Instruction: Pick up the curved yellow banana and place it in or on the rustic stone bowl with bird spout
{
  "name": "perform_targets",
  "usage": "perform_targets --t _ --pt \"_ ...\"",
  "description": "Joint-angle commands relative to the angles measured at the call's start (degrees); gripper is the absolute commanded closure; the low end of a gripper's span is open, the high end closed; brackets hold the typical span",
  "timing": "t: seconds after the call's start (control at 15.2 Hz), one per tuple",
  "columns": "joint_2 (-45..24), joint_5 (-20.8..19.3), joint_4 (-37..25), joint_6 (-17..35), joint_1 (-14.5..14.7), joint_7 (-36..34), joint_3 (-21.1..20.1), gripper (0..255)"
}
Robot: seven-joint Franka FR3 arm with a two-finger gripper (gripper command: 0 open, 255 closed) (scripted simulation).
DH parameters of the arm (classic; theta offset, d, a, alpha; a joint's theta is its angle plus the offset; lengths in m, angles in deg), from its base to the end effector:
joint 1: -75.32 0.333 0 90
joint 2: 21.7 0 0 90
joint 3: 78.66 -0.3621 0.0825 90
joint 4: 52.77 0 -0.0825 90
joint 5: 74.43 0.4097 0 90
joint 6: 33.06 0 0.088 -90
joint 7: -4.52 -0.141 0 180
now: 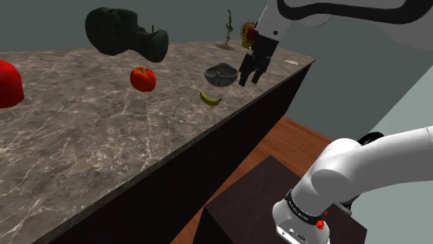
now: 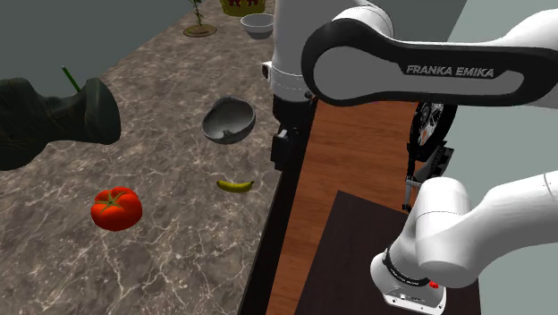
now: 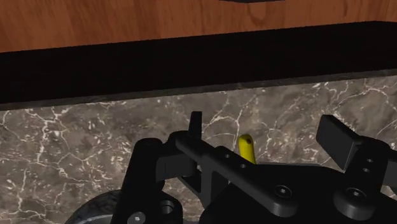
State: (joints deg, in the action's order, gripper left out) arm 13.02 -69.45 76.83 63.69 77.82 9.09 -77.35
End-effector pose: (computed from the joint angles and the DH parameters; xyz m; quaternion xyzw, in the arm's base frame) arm 0.3691 0.0171 0.5875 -0.9975 -0.0477 -0.0176 0.0493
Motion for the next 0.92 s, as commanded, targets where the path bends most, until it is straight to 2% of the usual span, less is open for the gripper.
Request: perform_targets --t 0.0,0.59,0.86 --pt "-3.55 -0.54 -0.31 3.51 0.82 1.57 -0.65 0" --pt "-20.36 -3.96 -5.54 15.85 3.72 7.03 -3.77 0" --pt "-21.79 -4.19 -4.18 18.68 3.85 7.21 -3.96 0"
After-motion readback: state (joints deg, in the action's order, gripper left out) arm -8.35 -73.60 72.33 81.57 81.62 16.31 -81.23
